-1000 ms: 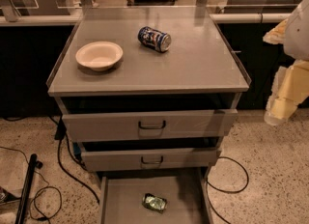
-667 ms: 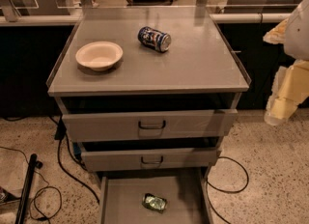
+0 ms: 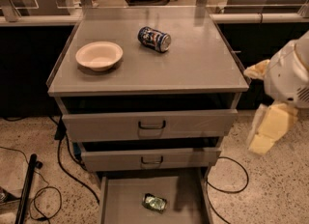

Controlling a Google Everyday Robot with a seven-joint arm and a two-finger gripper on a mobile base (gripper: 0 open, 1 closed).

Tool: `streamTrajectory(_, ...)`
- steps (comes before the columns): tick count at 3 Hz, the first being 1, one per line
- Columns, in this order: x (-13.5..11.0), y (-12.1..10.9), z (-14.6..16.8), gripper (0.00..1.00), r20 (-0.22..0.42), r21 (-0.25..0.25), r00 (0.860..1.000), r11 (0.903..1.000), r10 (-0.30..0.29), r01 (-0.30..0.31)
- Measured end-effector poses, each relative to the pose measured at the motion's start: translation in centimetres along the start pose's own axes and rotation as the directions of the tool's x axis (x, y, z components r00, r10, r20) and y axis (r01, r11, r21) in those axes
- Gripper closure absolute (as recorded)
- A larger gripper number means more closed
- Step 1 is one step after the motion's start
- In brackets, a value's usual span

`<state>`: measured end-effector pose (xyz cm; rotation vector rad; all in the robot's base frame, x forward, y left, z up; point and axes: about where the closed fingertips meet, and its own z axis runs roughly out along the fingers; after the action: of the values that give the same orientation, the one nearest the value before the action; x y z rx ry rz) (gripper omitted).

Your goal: Pick green can from bottom drawer and place on counter

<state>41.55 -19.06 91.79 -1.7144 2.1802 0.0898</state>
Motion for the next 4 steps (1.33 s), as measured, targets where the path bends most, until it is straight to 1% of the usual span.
streamTrajectory(1, 0.3, 2.7, 3.4, 0.0, 0.077, -0.022, 0.997, 0.9997, -0.006, 0.007)
streamTrajectory(2, 1.2, 4.8, 7.0, 0.0, 0.148, -0.012, 0.989, 0.9999, 0.009, -0.008)
streamTrajectory(3, 1.9, 5.2, 11.6, 0.0, 0.157, 0.019, 0.988, 0.9997, 0.009, -0.012)
streamTrajectory(4, 2.9, 4.5, 16.8, 0.0, 0.122, 0.018, 0.992, 0.9997, 0.015, -0.018)
